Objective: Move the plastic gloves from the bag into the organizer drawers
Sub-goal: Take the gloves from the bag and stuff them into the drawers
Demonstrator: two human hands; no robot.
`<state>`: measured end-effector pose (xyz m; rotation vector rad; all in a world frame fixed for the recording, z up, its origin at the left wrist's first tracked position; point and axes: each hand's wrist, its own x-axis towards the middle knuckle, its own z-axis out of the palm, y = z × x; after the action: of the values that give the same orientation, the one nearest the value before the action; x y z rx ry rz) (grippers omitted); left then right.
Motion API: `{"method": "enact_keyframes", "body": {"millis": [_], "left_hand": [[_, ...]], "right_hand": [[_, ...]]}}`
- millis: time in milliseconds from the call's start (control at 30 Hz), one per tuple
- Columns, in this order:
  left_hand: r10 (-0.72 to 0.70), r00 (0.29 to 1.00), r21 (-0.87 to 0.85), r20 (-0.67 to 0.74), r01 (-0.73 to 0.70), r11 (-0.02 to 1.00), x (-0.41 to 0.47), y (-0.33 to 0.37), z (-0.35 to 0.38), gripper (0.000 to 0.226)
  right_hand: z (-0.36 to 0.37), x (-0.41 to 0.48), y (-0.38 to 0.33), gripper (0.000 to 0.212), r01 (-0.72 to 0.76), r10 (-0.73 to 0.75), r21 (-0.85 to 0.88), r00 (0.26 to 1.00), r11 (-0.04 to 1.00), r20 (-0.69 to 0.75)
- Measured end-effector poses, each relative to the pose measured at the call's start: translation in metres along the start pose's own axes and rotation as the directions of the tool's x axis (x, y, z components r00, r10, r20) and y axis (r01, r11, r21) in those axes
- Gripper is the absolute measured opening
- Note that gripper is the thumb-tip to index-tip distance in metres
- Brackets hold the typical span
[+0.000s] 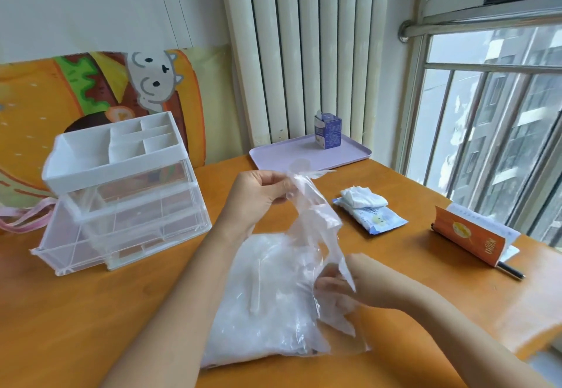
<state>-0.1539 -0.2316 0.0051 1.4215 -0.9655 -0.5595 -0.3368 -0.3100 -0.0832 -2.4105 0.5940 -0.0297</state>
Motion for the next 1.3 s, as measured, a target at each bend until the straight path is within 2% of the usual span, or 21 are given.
{"method": "enact_keyframes", "body": {"millis": [100, 233, 300, 367, 400, 500, 600, 700, 767, 867, 900, 933, 1000, 1033, 1100, 1133, 1200, 1267, 1300], "left_hand": [[-0.019, 1.0, -0.005, 0.008, 0.019, 1.0, -0.004, 0.0, -0.005, 0.014], [-0.02, 0.999, -0.018, -0.033, 0.019, 1.0, -0.006, 0.002, -0.013, 0.021], [-0.002, 0.999, -0.025, -0.044, 0.001, 1.0, -0.009, 0.009, -0.017, 0.025], [0.008, 0.999, -0.072, -0.038, -0.01, 0.997, -0.016, 0.018, -0.02, 0.024], [0.005, 1.0, -0.103, -0.027, -0.008, 0.995, -0.019, 0.023, -0.022, 0.024], [-0.039, 0.999, -0.206, 0.015, 0.041, 0.978, -0.032, 0.036, -0.035, 0.02], [-0.092, 0.996, -0.251, -0.015, 0.085, 0.964, -0.046, 0.039, -0.058, 0.017], [-0.143, 0.989, -0.104, -0.041, 0.138, 0.985, -0.064, 0.036, -0.092, 0.018], [-0.241, 0.969, 0.165, 0.053, 0.229, 0.959, -0.077, 0.03, -0.119, 0.022], [-0.464, 0.869, 0.586, 0.173, 0.288, 0.757, -0.094, 0.024, -0.158, 0.027], [-0.489, 0.858, 0.646, 0.158, 0.285, 0.708, -0.097, 0.025, -0.169, 0.025], [-0.454, 0.883, 0.654, 0.121, 0.273, 0.706, -0.1, 0.028, -0.179, 0.023], [-0.216, 0.976, 0.519, -0.038, 0.204, 0.83, -0.101, 0.038, -0.196, 0.021], [-0.068, 0.987, 0.407, -0.146, 0.123, 0.905, -0.101, 0.047, -0.201, 0.022], [0.139, 0.943, 0.226, -0.302, -0.071, 0.972, -0.104, 0.064, -0.213, 0.024], [0.197, 0.938, 0.181, -0.286, -0.149, 0.972, -0.105, 0.071, -0.219, 0.03], [0.239, 0.967, 0.188, -0.083, -0.22, 0.957, -0.107, 0.079, -0.225, 0.058], [0.144, 0.983, 0.272, 0.113, -0.17, 0.947, -0.106, 0.081, -0.225, 0.08], [0.091, 0.981, 0.329, 0.169, -0.144, 0.934, -0.103, 0.079, -0.226, 0.077]], "right_hand": [[-0.017, -0.01, -0.005, 0.025, 0.01, 0.003, 0.127, 0.995, 0.992, -0.1], [-0.04, -0.02, -0.012, 0.093, -0.145, 0.181, 0.202, 0.968, 0.969, -0.176], [-0.043, -0.02, -0.018, 0.111, -0.127, 0.171, 0.184, 0.955, 0.975, -0.242], [-0.04, -0.02, -0.029, 0.098, -0.046, 0.105, 0.184, 0.942, 0.982, -0.32], [-0.037, -0.019, -0.034, 0.086, 0.02, 0.071, 0.255, 0.937, 0.967, -0.342], [-0.025, -0.018, -0.055, 0.063, 0.201, 0.037, 0.519, 0.911, 0.831, -0.411], [-0.017, -0.016, -0.086, 0.034, 0.325, 0.043, 0.6, 0.855, 0.731, -0.517], [-0.019, -0.011, -0.116, 0.031, 0.415, 0.143, 0.716, 0.803, 0.562, -0.578], [-0.024, -0.009, -0.135, 0.031, 0.407, 0.161, 0.735, 0.809, 0.543, -0.566], [-0.031, -0.005, -0.163, 0.006, 0.335, 0.102, 0.628, 0.826, 0.702, -0.555], [-0.035, -0.004, -0.172, 0.005, 0.305, 0.069, 0.55, 0.828, 0.777, -0.557], [-0.039, -0.002, -0.184, 0.006, 0.27, 0.019, 0.453, 0.843, 0.85, -0.538], [-0.049, 0.003, -0.21, 0.017, 0.186, -0.091, 0.209, 0.914, 0.96, -0.396], [-0.054, 0.005, -0.221, 0.021, 0.151, -0.116, 0.09, 0.941, 0.984, -0.318], [-0.058, 0.013, -0.247, 0.021, 0.099, -0.121, -0.099, 0.961, 0.99, -0.249], [-0.059, 0.018, -0.259, 0.02, 0.086, -0.123, -0.159, 0.964, 0.983, -0.237], [-0.058, 0.026, -0.282, 0.017, 0.099, -0.142, -0.22, 0.971, 0.971, -0.192], [-0.058, 0.033, -0.301, 0.012, 0.126, -0.163, -0.23, 0.976, 0.965, -0.148], [-0.058, 0.037, -0.31, 0.01, 0.142, -0.173, -0.224, 0.977, 0.964, -0.127]]}}
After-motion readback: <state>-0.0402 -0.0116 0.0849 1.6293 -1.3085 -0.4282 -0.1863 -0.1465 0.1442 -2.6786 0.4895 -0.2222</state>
